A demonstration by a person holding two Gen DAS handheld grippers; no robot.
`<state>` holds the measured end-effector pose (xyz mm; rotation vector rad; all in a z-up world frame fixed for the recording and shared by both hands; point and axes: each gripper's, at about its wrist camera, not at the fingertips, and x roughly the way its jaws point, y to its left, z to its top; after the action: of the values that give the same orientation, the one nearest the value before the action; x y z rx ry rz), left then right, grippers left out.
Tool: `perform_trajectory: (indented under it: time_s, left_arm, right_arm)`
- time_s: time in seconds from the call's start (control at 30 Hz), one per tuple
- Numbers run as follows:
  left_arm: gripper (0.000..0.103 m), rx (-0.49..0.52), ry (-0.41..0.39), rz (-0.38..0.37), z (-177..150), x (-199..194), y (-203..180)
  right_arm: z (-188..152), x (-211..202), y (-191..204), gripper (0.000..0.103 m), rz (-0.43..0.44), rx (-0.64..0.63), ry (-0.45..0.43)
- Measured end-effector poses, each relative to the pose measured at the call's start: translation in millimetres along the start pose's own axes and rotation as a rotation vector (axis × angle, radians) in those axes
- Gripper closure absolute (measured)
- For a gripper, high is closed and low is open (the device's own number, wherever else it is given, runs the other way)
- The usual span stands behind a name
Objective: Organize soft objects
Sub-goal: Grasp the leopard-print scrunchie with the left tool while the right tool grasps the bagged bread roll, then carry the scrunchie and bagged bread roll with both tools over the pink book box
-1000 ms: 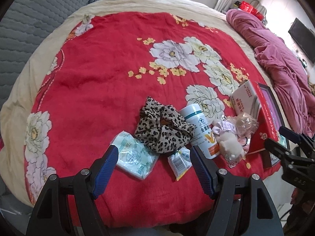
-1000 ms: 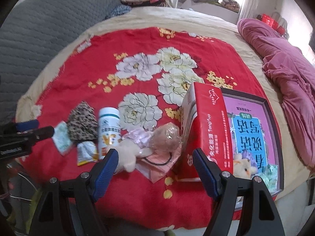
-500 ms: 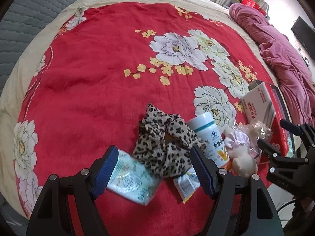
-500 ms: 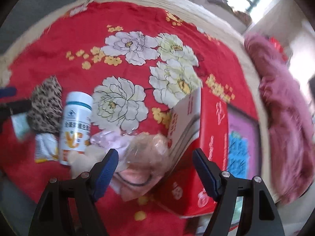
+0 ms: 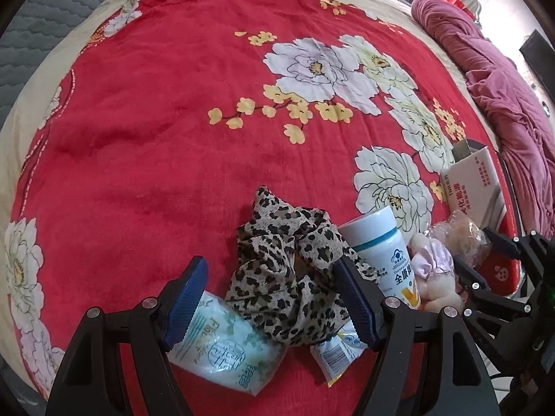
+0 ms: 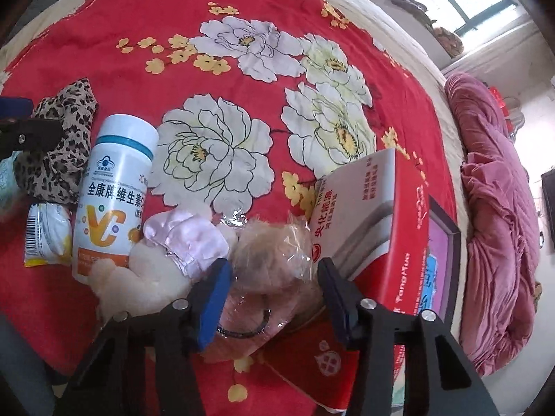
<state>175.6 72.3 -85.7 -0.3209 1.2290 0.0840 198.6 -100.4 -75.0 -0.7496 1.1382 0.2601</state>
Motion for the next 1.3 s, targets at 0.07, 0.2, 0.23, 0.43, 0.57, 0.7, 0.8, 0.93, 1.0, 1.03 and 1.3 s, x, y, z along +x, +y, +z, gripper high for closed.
perform_trajectory:
  time_s: [0.07, 0.2, 0.23, 0.43, 0.57, 0.7, 0.8, 0.93, 1.0, 1.03, 1.3]
  left_arm:
    - [0.027, -0.004, 0.003, -0.004, 1.1, 3.2, -0.1]
    - [0.027, -0.008, 0.012, -0.032, 2.2, 7.6, -1.2]
    - [0.029, -0.009, 0.014, -0.038, 2.6, 8.3, -2.0]
    - [0.075, -0.029, 0.033, -0.103, 3.7, 11.7, -6.7]
    - [0.085, -0.039, 0.029, -0.128, 2.5, 8.5, -10.0]
    - [0.085, -0.032, 0.009, -0.139, 0.4, -3.4, -13.2]
    - [0.085, -0.027, -0.013, -0.144, -1.4, -16.2, -15.4]
    - [0.085, -0.02, -0.036, -0.149, -2.7, -32.1, -19.1]
    - [0.085, -0.011, -0.05, -0.145, -3.3, -40.4, -22.2]
    - [0.085, -0.005, -0.057, -0.145, -3.7, -44.7, -24.1]
    - [0.085, 0.04, -0.11, -0.143, -10.1, -79.8, -41.3]
  right_arm:
    - [-0.7, 1.9, -2.9, 0.054, 0.02, 0.014, -0.004]
    - [-3.0, -3.2, -13.8, 0.057, 0.085, 0.08, -0.024]
    - [-4.1, -5.1, -17.0, 0.057, 0.103, 0.097, -0.025]
    - [-11.6, -16.7, -32.5, 0.057, 0.188, 0.18, -0.049]
    - [-15.8, -26.2, -37.7, 0.057, 0.201, 0.197, -0.073]
    - [-19.4, -37.3, -46.5, 0.057, 0.234, 0.233, -0.106]
    - [-21.7, -43.8, -53.1, 0.057, 0.272, 0.259, -0.128]
    - [-27.0, -52.5, -60.4, 0.057, 0.314, 0.295, -0.145]
    - [-29.2, -57.9, -62.3, 0.057, 0.32, 0.301, -0.152]
    - [-30.0, -60.0, -62.7, 0.057, 0.317, 0.302, -0.157]
    - [-36.0, -83.8, -67.3, 0.057, 0.324, 0.308, -0.201]
